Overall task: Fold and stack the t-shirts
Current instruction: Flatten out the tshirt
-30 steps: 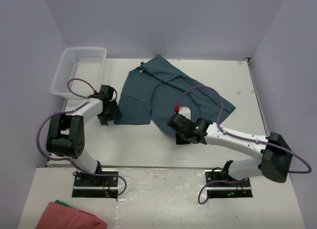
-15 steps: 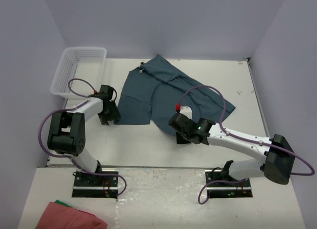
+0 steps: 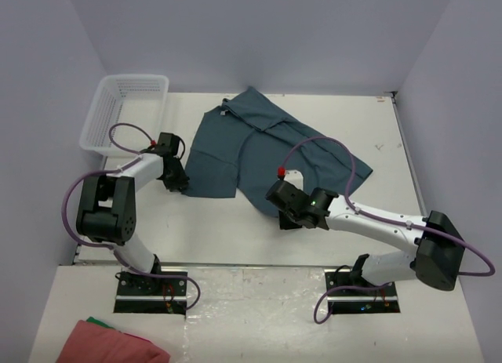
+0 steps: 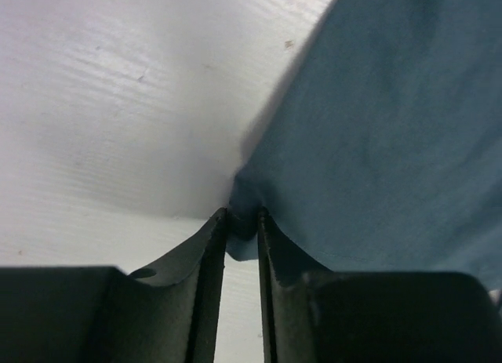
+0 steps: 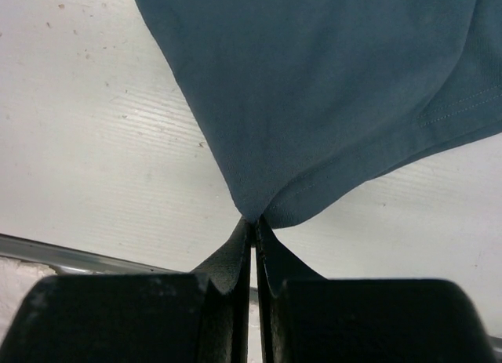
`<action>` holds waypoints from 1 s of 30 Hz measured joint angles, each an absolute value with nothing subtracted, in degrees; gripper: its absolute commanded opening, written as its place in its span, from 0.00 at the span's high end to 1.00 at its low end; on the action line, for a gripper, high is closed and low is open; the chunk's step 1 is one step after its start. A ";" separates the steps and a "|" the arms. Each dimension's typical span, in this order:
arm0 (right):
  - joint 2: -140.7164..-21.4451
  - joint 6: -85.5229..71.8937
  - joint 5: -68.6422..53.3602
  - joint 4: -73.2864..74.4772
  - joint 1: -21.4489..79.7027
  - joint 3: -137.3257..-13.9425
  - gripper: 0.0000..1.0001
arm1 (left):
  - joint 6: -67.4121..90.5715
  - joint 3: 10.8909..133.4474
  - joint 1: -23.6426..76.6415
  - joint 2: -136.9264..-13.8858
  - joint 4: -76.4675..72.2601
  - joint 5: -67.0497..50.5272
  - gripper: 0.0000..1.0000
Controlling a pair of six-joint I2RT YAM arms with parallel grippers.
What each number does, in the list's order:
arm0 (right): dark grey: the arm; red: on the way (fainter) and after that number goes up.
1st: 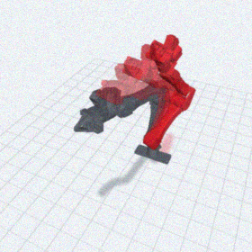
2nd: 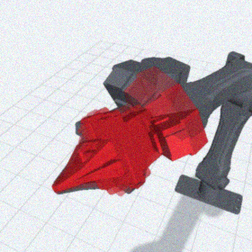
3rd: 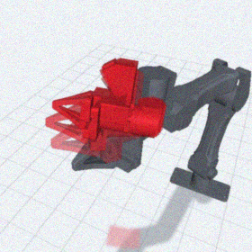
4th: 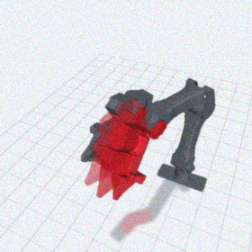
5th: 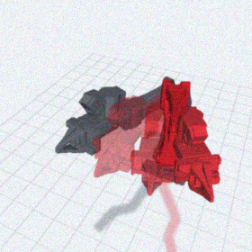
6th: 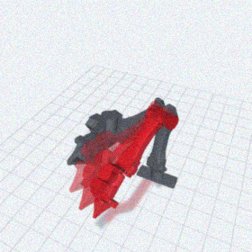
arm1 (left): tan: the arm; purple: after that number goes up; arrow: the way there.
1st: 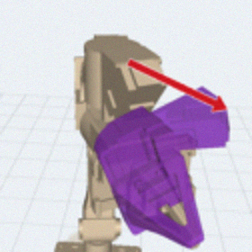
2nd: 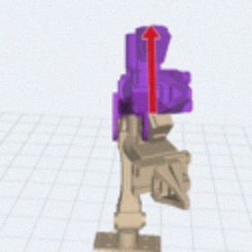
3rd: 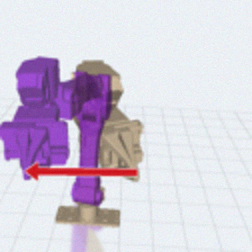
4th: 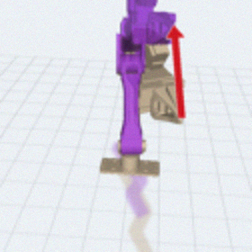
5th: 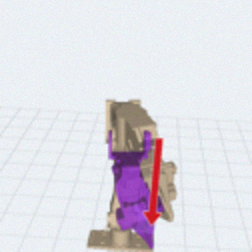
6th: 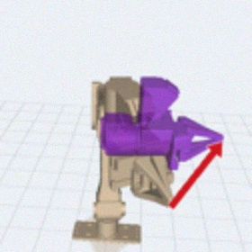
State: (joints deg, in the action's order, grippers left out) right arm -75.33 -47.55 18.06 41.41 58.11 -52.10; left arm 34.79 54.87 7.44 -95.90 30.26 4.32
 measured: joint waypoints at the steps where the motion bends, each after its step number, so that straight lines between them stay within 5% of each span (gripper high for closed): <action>1: -75.48 -47.55 18.04 41.39 58.11 -52.10 1.00 | 34.87 54.87 7.42 -96.01 29.95 3.73 0.80; 3: -75.85 -47.57 18.04 41.39 58.11 -52.10 1.00 | 34.81 54.92 7.40 -96.16 29.17 2.63 0.80; 6: -76.07 -47.68 18.06 41.39 58.11 -52.10 1.00 | 34.85 54.89 7.09 -96.25 28.53 1.17 1.00; 14: -77.43 -48.36 18.65 42.41 58.02 -52.47 1.00 | 34.89 52.62 7.16 -94.26 26.57 -1.96 1.00; 20: -79.77 -46.85 22.24 48.82 54.83 -60.20 1.00 | 34.79 52.18 10.68 -79.53 33.56 0.51 1.00; 30: -76.29 -32.03 32.60 56.29 38.61 -91.11 1.00 | 28.82 87.59 15.51 -61.17 42.15 3.75 1.00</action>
